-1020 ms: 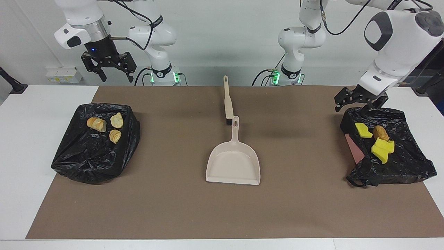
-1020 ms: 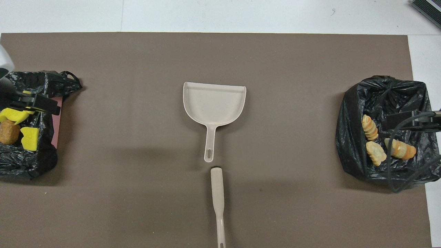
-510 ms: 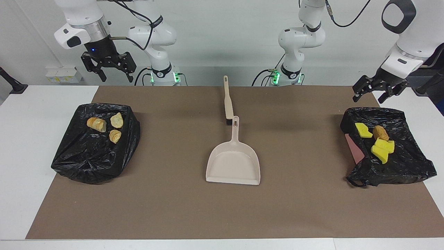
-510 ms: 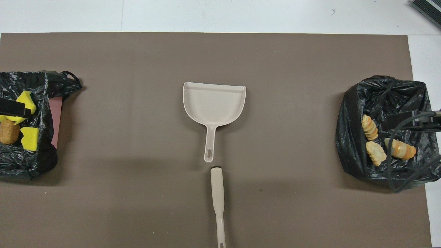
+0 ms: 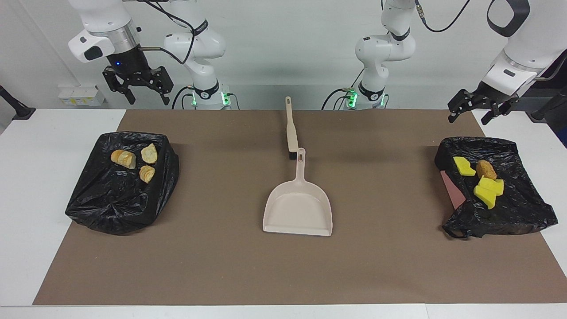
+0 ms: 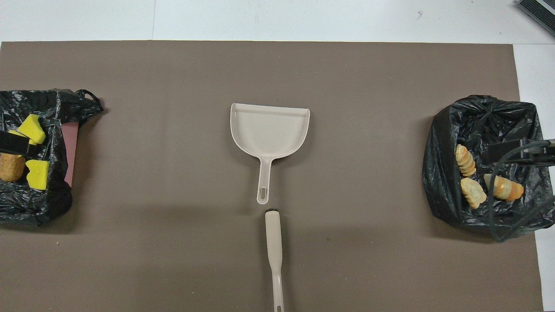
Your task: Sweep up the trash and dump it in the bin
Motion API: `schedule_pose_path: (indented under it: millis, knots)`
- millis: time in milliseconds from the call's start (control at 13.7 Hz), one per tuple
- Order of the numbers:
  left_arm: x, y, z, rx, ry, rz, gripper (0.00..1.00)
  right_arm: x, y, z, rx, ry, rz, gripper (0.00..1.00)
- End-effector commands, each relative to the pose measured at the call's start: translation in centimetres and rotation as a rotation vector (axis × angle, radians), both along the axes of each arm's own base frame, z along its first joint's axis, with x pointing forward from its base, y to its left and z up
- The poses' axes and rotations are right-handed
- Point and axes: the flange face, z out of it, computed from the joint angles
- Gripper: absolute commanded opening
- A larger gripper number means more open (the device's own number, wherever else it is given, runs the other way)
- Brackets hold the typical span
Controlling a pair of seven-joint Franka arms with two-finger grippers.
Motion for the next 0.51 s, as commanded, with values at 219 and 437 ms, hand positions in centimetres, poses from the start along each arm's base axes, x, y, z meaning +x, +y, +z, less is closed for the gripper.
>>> schedule_pose_path:
  millis: [219, 437]
  knots:
    - [0.2, -2.6, 0.5, 0.006, 0.024, -0.044, 1.00, -0.5, -0.6, 0.2, 0.019, -0.008, 0.023, 1.00]
    - [0.8, -3.5, 0.7, 0.000, 0.018, -0.061, 1.00, -0.5, -0.7, 0.2, 0.019, -0.008, 0.021, 1.00]
